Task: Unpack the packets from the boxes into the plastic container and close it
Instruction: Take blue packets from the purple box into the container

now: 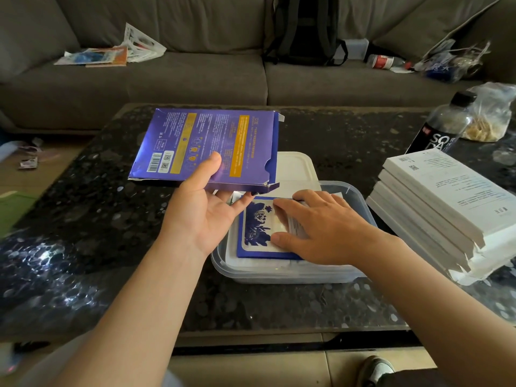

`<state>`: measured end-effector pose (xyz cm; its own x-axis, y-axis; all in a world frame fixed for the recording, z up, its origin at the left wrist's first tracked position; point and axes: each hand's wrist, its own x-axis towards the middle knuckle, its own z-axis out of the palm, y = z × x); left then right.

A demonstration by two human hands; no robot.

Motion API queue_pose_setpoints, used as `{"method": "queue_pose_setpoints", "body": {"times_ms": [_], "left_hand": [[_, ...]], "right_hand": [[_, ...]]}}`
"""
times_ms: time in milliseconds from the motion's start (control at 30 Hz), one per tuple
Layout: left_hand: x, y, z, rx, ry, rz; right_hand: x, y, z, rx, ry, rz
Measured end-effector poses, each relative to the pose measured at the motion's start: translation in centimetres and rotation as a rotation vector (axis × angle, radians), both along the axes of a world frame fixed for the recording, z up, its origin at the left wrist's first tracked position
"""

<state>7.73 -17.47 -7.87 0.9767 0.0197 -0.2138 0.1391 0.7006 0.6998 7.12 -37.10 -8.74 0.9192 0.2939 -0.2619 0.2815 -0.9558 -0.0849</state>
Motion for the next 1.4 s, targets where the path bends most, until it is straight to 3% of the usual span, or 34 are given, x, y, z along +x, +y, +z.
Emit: {"method": "queue_pose_setpoints", "body": {"times_ms": [467, 933, 1033, 1133, 1200, 1300, 1400], "left_hand": [[0.0, 0.2, 0.1, -0.013, -0.007, -0.004], [-0.3, 0.3, 0.1, -0.003, -0.018, -0.002], [-0.2, 0.2, 0.1, -0.010, -0.020, -0.001], [-0.1, 0.3, 0.0, -0.016, -0.012, -0.001], [0.0, 0.4, -0.1, -0.008, -0.019, -0.011], [0.0, 0.3, -0.3, 0.021, -0.029, -0.037], [0.0, -0.1, -0.4, 0.034, -0.035, -0.059]], "right_hand": [[0.4, 0.8, -1.2, 0.030, -0.072, 0.167], [0.8, 0.7, -2.1, 0.029, -0.073, 0.176], [0.5, 0.8, -1.2, 0.215, -0.118, 0.085], [0.5, 0.8, 0.3, 0.529, -0.365, -0.105], [0.6, 0.8, 1.6, 0.780, -0.422, -0.243], [0.4, 1.2, 3.6, 1.191, -0.221, -0.399], [0.2, 1.7, 4.4, 1.285, -0.037, -0.436]]}}
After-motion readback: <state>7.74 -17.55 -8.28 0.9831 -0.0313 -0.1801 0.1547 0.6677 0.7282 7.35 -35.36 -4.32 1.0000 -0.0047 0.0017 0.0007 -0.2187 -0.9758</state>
